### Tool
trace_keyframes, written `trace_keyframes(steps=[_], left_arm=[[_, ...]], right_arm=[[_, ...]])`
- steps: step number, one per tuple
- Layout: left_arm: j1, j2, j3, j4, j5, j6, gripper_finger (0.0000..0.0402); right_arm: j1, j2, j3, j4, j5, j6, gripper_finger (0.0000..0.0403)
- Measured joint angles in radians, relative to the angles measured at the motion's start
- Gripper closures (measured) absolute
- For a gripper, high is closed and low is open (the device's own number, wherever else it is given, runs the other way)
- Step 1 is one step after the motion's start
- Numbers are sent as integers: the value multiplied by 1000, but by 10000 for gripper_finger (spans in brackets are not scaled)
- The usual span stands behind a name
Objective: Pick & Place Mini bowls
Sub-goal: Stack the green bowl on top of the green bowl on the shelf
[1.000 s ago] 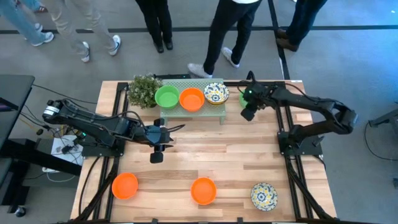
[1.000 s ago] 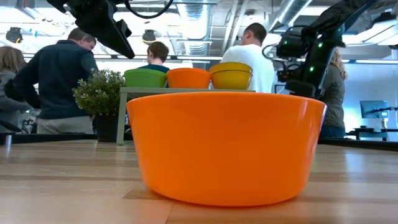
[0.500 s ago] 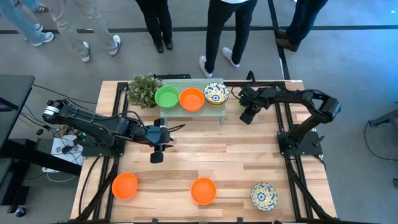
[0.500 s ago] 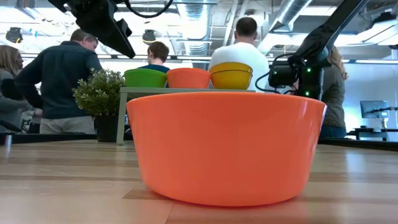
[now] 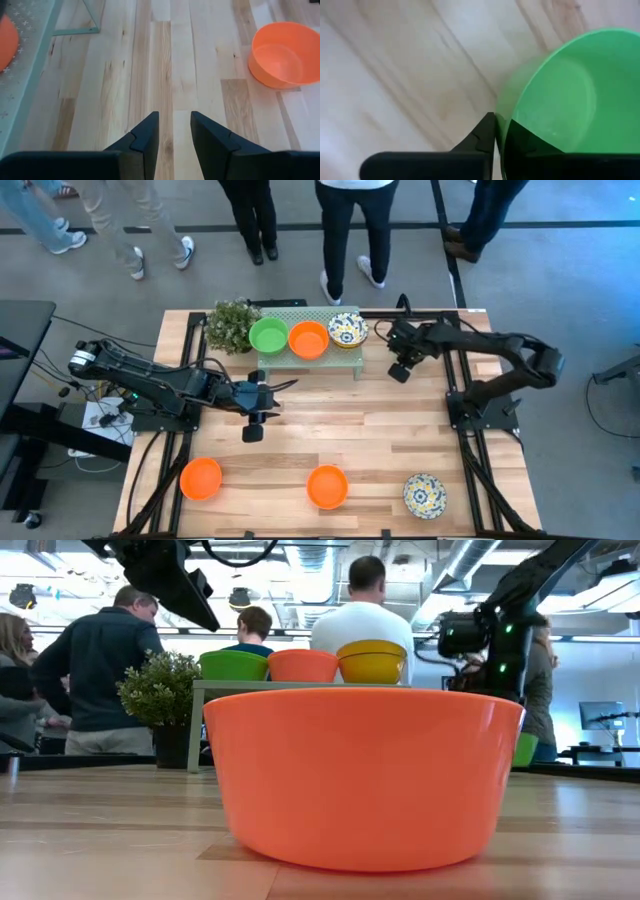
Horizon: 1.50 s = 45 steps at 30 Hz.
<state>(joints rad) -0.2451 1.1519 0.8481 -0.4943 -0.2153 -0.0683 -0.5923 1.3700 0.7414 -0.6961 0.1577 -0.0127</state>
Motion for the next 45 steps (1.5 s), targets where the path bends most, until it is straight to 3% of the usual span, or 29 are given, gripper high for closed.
trace_keyframes(steps=[4, 12, 22, 27, 34, 45], left_arm=[[0, 0, 0, 29, 0, 0, 288], [-16, 14, 0, 99, 32, 19, 288], [-40, 157, 0, 276, 59, 186, 288], [-25, 220, 0, 400, 63, 254, 288], [-6, 285, 1, 476, 164, 274, 288], [-6, 388, 1, 475, 166, 273, 288]], right_arm=[[91, -94, 0, -53, -18, 50, 398], [395, -191, 0, -14, -240, 120, 399], [739, -11, 56, 287, -241, 109, 401], [794, 175, 203, 288, -213, 104, 398], [821, 429, 461, 174, -212, -46, 398], [824, 593, 760, 14, -210, -165, 397]])
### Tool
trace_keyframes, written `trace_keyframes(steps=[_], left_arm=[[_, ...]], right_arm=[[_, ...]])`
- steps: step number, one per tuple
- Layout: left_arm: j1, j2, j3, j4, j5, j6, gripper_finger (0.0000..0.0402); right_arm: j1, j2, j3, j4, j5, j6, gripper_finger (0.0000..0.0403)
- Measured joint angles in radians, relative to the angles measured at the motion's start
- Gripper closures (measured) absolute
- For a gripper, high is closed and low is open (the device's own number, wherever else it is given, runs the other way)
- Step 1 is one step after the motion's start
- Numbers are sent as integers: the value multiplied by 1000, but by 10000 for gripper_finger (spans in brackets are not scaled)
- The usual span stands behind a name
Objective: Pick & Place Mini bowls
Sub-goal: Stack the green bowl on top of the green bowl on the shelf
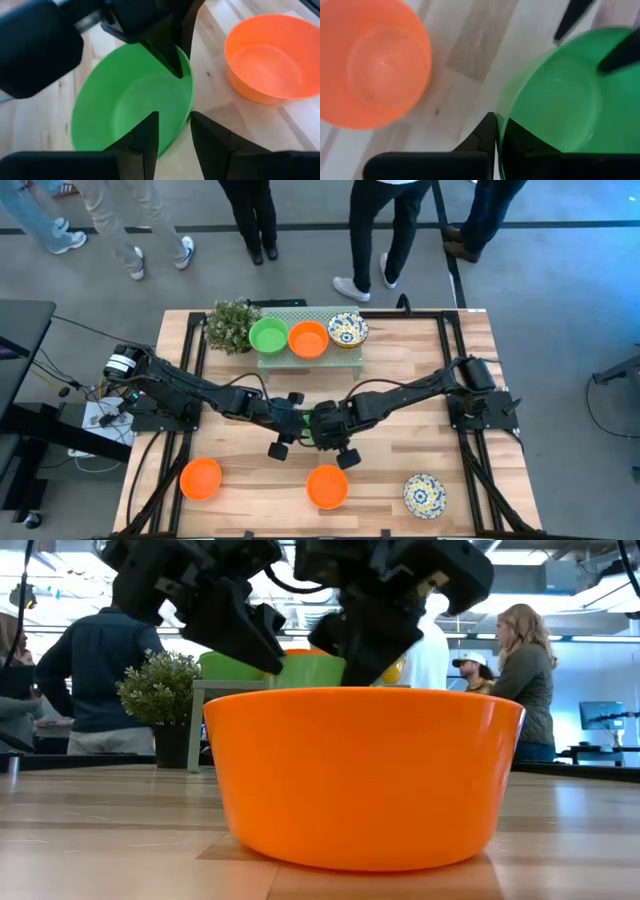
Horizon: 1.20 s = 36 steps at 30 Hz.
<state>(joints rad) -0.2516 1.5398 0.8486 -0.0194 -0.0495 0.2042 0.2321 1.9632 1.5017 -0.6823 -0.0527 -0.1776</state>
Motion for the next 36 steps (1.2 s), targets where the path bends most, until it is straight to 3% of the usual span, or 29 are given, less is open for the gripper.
trace_keyframes(steps=[8, 13, 17, 21, 28, 32, 36], left_arm=[[-1, 6, 0, -2, 3, 5, 295], [-1, 6, 0, -8, 8, 38, 347], [-2, 7, 0, -5, 19, 38, 392], [0, 14, 0, -6, 88, 25, 392], [-10, 60, 0, -29, 96, -53, 392], [-12, 54, 0, -32, 92, -88, 393], [-24, 19, 0, -76, 25, -105, 391]], right_arm=[[0, 2, 42, -37, 1, -16, 394], [-5, 0, 43, -41, 2, -66, 387], [-7, -6, 49, -20, 20, -69, 358], [-4, -6, 48, -16, 75, -69, 327], [1, -5, 74, -50, 101, -71, 292], [11, -3, 135, -170, 153, -55, 285], [13, -24, 172, -330, 197, -31, 284]])
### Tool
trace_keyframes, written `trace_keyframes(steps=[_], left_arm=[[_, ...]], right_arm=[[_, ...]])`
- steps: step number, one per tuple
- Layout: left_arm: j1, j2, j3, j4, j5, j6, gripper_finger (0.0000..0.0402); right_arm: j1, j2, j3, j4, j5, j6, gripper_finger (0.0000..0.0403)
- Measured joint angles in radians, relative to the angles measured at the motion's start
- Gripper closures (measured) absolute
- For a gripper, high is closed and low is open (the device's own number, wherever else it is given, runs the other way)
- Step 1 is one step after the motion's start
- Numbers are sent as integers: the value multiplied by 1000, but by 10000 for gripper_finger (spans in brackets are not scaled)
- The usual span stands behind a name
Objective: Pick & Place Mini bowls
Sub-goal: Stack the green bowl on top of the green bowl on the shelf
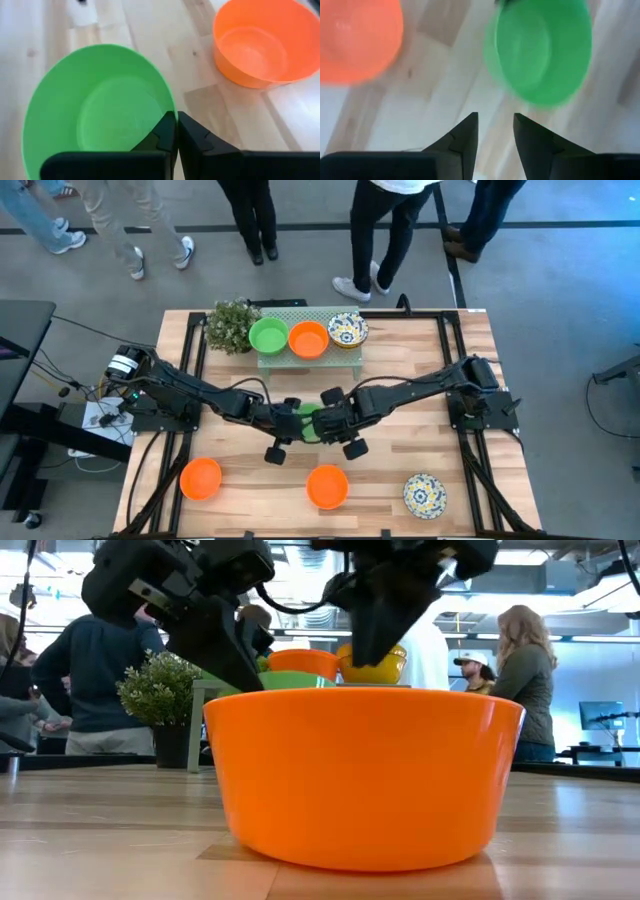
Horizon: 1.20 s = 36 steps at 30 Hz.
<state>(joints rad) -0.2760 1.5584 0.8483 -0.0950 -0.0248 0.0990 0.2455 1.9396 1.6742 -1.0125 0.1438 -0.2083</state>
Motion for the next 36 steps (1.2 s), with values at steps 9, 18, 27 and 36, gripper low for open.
trace_keyframes(steps=[9, 18, 27, 36], left_arm=[[-40, -170, -1, -103, -167, -35, 389], [-84, -380, 5, -230, -408, -80, 390], [-23, -438, 178, -472, -548, -8, 392], [242, -438, 275, -668, -507, 25, 392]], right_arm=[[5, -238, -153, 5, 22, 126, 284], [5, -551, -694, 471, -41, 191, 284], [-40, -740, -900, 608, -42, 160, 284], [-77, -793, -901, 645, -41, 202, 284]])
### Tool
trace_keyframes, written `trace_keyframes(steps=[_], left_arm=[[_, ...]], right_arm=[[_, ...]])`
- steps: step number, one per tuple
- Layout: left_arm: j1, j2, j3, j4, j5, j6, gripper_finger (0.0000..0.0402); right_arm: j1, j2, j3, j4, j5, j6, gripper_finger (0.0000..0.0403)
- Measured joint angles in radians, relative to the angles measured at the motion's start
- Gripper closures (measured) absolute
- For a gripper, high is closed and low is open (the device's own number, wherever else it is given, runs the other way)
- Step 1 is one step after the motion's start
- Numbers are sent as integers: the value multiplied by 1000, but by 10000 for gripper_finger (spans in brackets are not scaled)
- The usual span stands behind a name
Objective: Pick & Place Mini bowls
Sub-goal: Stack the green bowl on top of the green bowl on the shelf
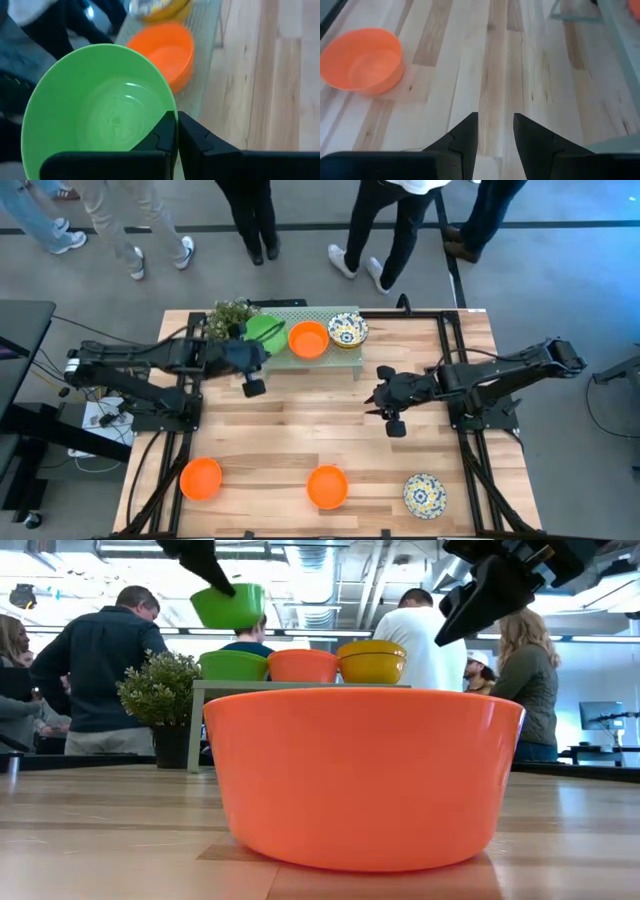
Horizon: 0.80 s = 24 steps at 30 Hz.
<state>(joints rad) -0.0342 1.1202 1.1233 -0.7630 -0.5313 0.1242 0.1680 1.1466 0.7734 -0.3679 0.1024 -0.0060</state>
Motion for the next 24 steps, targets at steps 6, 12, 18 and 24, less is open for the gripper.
trace_keyframes(steps=[6, 12, 18, 24], left_arm=[[154, 12, -12, -9, 106, 58, 391], [243, 23, -14, 2, 174, 81, 390], [263, 50, -14, 9, 223, 81, 391], [263, 111, -14, 15, 223, 81, 391]], right_arm=[[0, 20, 0, -6, 0, -19, 284], [0, 16, 0, 13, 0, -72, 284], [-1, 11, 0, 37, 2, -83, 284], [-1, 11, 0, 42, 2, -109, 284]])
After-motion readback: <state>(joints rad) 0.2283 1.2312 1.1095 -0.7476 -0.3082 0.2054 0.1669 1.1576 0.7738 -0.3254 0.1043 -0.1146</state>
